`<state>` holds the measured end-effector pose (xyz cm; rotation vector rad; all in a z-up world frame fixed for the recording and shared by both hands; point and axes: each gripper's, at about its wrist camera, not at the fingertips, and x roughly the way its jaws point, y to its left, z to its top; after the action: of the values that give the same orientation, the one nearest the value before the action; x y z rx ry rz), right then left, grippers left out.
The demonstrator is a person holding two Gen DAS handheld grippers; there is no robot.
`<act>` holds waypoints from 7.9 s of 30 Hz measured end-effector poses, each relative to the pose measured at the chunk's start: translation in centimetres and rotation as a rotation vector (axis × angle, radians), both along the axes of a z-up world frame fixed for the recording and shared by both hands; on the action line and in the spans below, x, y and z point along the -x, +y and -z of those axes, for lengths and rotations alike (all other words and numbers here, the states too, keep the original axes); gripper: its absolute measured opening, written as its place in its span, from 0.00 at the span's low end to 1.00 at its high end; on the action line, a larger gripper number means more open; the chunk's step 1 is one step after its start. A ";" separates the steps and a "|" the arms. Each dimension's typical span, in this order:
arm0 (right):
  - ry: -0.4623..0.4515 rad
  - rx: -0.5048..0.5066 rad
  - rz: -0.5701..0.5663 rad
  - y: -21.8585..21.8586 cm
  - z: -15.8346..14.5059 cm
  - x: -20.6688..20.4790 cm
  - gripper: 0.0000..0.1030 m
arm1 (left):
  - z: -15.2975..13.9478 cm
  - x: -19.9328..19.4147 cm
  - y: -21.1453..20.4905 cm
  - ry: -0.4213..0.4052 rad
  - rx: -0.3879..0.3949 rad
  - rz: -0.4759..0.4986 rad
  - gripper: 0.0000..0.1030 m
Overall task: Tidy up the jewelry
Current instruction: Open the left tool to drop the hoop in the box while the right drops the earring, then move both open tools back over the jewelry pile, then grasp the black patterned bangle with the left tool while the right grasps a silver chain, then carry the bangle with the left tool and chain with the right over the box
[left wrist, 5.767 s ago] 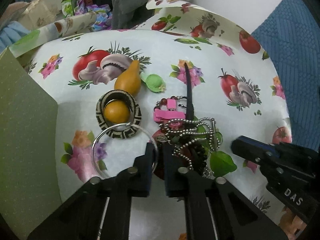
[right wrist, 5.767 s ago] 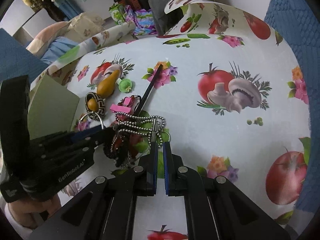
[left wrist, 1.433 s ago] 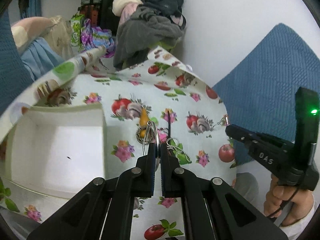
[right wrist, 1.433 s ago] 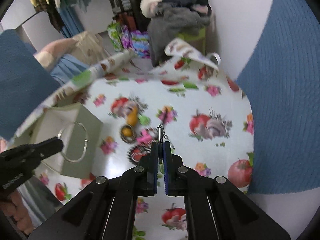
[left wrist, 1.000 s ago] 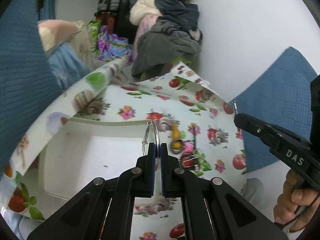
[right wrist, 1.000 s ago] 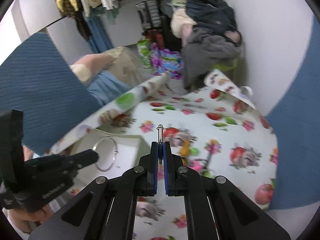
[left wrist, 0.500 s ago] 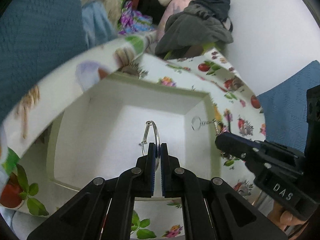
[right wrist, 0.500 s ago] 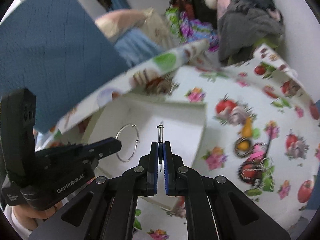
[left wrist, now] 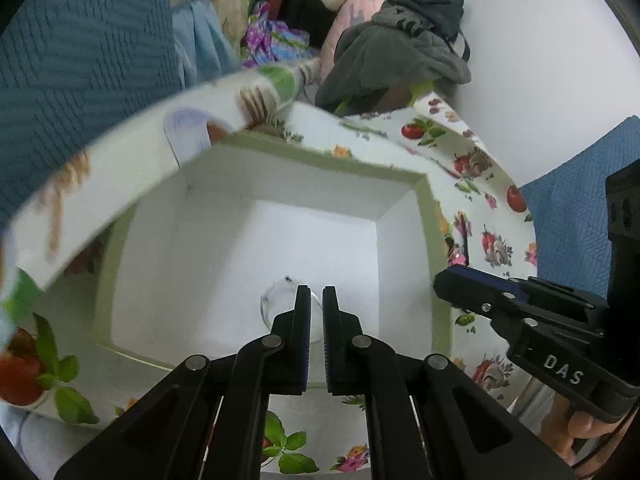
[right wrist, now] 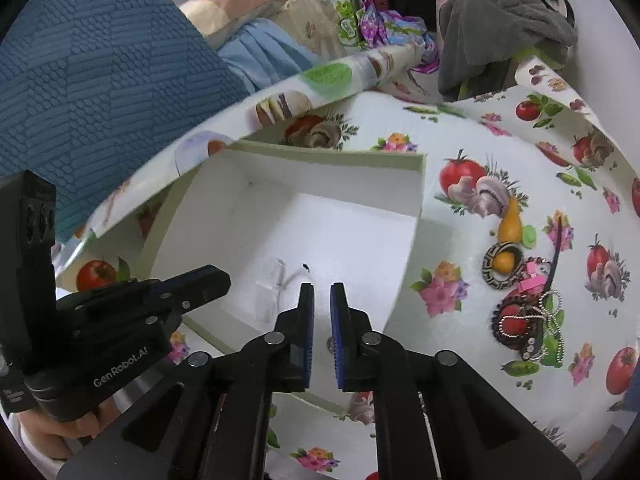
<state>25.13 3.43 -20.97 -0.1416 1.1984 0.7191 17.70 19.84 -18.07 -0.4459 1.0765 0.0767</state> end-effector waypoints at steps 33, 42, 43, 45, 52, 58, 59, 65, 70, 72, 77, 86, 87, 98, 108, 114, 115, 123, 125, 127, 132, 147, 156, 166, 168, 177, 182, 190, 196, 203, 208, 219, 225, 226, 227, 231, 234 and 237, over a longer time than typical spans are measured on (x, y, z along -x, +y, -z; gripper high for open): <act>-0.399 -0.182 0.215 -19.9 -15.4 11.9 0.18 | -14.0 9.3 -14.9 -0.303 -0.092 0.100 0.40; -0.386 -0.179 0.291 -25.1 -12.2 14.3 0.22 | -10.8 9.5 -20.0 -0.274 -0.065 0.200 0.39; -0.379 -0.182 0.299 -25.7 -11.5 14.4 0.22 | -10.4 9.4 -20.5 -0.266 -0.061 0.210 0.38; -0.363 -0.176 0.312 -26.5 -10.3 14.3 0.22 | -9.3 9.0 -21.1 -0.253 -0.053 0.218 0.38; -0.340 -0.151 0.318 -28.5 -6.5 13.4 0.22 | -5.5 7.0 -22.7 -0.222 -0.051 0.238 0.38; -0.330 -0.143 0.311 -29.0 -2.5 11.0 0.22 | -1.9 4.3 -23.0 -0.187 -0.068 0.223 0.37; -0.329 -0.138 0.309 -28.9 -1.9 10.6 0.22 | -1.6 3.9 -23.0 -0.184 -0.074 0.222 0.37; -0.306 -0.134 0.290 -28.4 1.6 8.0 0.22 | 0.7 1.5 -22.6 -0.165 -0.099 0.204 0.37; -0.276 -0.134 0.273 -27.7 3.5 5.6 0.22 | 2.3 -0.7 -22.1 -0.131 -0.114 0.180 0.37; -0.270 -0.129 0.266 -27.4 3.9 4.8 0.22 | 2.9 -1.9 -22.0 -0.121 -0.120 0.177 0.37; -0.251 -0.104 0.241 -26.5 5.2 2.1 0.22 | 4.5 -4.3 -22.1 -0.096 -0.135 0.181 0.37; -0.198 -0.050 0.206 -25.0 8.2 -2.3 0.23 | 7.9 -7.9 -21.7 -0.040 -0.140 0.178 0.37; -0.192 -0.048 0.203 -24.9 8.5 -2.6 0.24 | 8.2 -8.1 -21.5 -0.033 -0.140 0.174 0.37; -0.151 0.007 0.151 -23.1 11.7 -6.2 0.27 | 10.6 -10.5 -21.1 0.016 -0.153 0.158 0.37; -0.205 0.066 0.051 -20.7 12.6 -6.3 0.26 | 11.3 -11.2 -20.1 0.007 -0.187 0.121 0.40; -0.254 0.104 0.013 -19.7 12.8 -6.1 0.05 | 11.3 -11.7 -20.4 -0.024 -0.171 0.131 0.38; -0.253 0.107 0.015 -19.7 12.8 -6.1 0.05 | 11.3 -11.8 -20.5 -0.032 -0.169 0.136 0.38; -0.268 0.054 0.121 -21.9 11.2 -6.7 0.02 | 10.5 -12.1 -20.3 -0.103 -0.146 0.112 0.37; -0.274 0.042 0.145 -22.5 10.8 -6.7 0.02 | 10.5 -12.2 -20.3 -0.105 -0.148 0.114 0.37; -0.272 0.035 0.169 -23.1 10.5 -6.7 0.02 | 10.7 -12.3 -20.2 -0.097 -0.152 0.118 0.37; -0.250 0.024 0.208 -24.1 10.5 -6.8 0.02 | 11.6 -12.5 -20.2 -0.067 -0.163 0.126 0.36; -0.228 -0.070 0.220 -24.6 8.7 -5.5 0.02 | 10.6 -12.1 -21.0 -0.112 -0.132 0.159 0.06; -0.250 -0.131 0.248 -24.5 4.7 -3.8 0.02 | 6.7 -9.7 -20.2 -0.093 -0.089 0.139 0.07; -0.306 -0.174 0.263 -24.1 -1.7 -2.5 0.02 | 1.4 -7.0 -19.5 -0.076 -0.074 0.120 0.07; -0.320 -0.179 0.265 -24.0 -3.1 -2.3 0.02 | 0.2 -6.6 -19.2 -0.071 -0.078 0.118 0.07; -0.384 -0.168 0.269 -22.7 -9.8 -1.4 0.02 | -5.9 -5.0 -17.0 -0.067 -0.112 0.104 0.07; -0.402 -0.168 0.261 -21.4 -13.3 -1.0 0.02 | -9.8 -4.0 -15.0 -0.100 -0.139 0.096 0.07; -0.462 -0.188 0.182 -16.8 -18.5 0.7 0.02 | -14.2 -2.3 -10.6 -0.138 -0.161 0.067 0.07; -0.490 -0.217 0.120 -11.8 -21.2 1.4 0.02 | -15.9 -1.0 -6.7 -0.163 -0.169 0.021 0.08; -0.462 -0.221 0.064 -6.5 -20.5 1.4 0.02 | -15.4 0.2 -2.0 -0.155 -0.174 -0.039 0.08; -0.399 -0.199 0.046 -3.6 -18.0 1.0 0.02 | -13.1 0.5 0.9 -0.120 -0.161 -0.056 0.08; -0.239 -0.082 0.025 0.6 -9.5 -0.1 0.02 | -4.9 -0.1 3.8 -0.014 -0.093 -0.053 0.08; -0.156 -0.025 0.031 0.9 -5.2 -0.4 0.02 | -0.6 -0.4 3.8 0.055 -0.063 -0.029 0.08; -0.137 -0.023 0.032 0.8 -4.3 -0.4 0.02 | 0.0 -0.4 3.7 0.063 -0.064 -0.025 0.08; -0.123 -0.021 0.033 0.8 -3.8 -0.4 0.02 | 0.5 -0.3 3.6 0.071 -0.066 -0.021 0.08; -0.077 0.007 0.029 0.9 -1.3 0.1 0.02 | 2.0 0.0 3.7 0.106 -0.058 -0.022 0.08; -0.053 0.012 0.039 0.8 -0.4 0.3 0.02 | 2.2 0.3 3.6 0.113 -0.066 -0.021 0.10; -0.046 0.009 0.043 0.6 -0.2 0.3 0.03 | 1.5 0.5 3.5 0.102 -0.074 -0.022 0.10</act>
<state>24.88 4.05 -20.72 -0.1388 1.1581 0.6701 17.23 23.37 -19.54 -0.3908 1.1647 0.1597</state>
